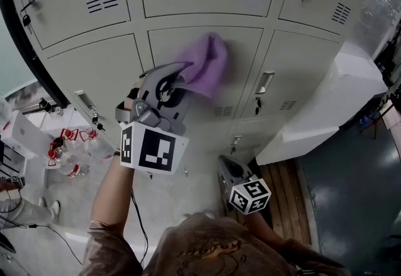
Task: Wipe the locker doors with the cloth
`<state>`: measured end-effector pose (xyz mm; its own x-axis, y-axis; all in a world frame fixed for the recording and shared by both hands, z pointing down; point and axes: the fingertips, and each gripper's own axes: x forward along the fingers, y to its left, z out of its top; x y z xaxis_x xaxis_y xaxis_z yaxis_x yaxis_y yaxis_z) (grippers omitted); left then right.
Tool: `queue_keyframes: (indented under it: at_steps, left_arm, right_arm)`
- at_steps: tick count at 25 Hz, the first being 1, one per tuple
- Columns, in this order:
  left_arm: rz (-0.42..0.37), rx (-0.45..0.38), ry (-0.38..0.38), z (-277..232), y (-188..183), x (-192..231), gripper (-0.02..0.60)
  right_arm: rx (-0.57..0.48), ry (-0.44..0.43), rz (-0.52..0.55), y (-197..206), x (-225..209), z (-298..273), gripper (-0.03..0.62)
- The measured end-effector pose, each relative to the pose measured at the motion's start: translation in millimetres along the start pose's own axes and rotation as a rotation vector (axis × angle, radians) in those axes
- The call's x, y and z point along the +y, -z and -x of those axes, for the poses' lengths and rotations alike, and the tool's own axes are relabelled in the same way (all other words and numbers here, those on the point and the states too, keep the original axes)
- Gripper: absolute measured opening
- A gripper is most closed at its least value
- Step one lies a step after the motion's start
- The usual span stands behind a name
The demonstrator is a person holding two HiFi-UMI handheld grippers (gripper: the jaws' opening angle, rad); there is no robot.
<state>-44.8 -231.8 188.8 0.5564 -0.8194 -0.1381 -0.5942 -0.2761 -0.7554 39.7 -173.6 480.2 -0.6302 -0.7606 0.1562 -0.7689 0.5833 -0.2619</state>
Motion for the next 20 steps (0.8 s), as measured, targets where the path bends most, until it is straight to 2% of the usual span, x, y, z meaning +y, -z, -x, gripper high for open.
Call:
queue_keyframes:
  at_steps: [5, 10, 15, 20]
  left_arm:
    - [-0.106, -0.046, -0.093, 3, -35, 30, 0.043]
    - [-0.192, -0.037, -0.128, -1, -48, 44, 0.043]
    - [-0.218, -0.013, -0.117, -12, -48, 47, 0.043]
    - [-0.199, 0.018, -0.077, -30, -34, 41, 0.043]
  right_arm:
    - [0.000, 0.003, -0.004, 1, -2, 3, -0.003]
    - [-0.005, -0.001, -0.005, 0, -1, 4, -0.003]
    - [-0.007, 0.007, -0.008, 0, -5, 5, -0.003]
    - [-0.011, 0.015, -0.012, -1, -8, 7, -0.003]
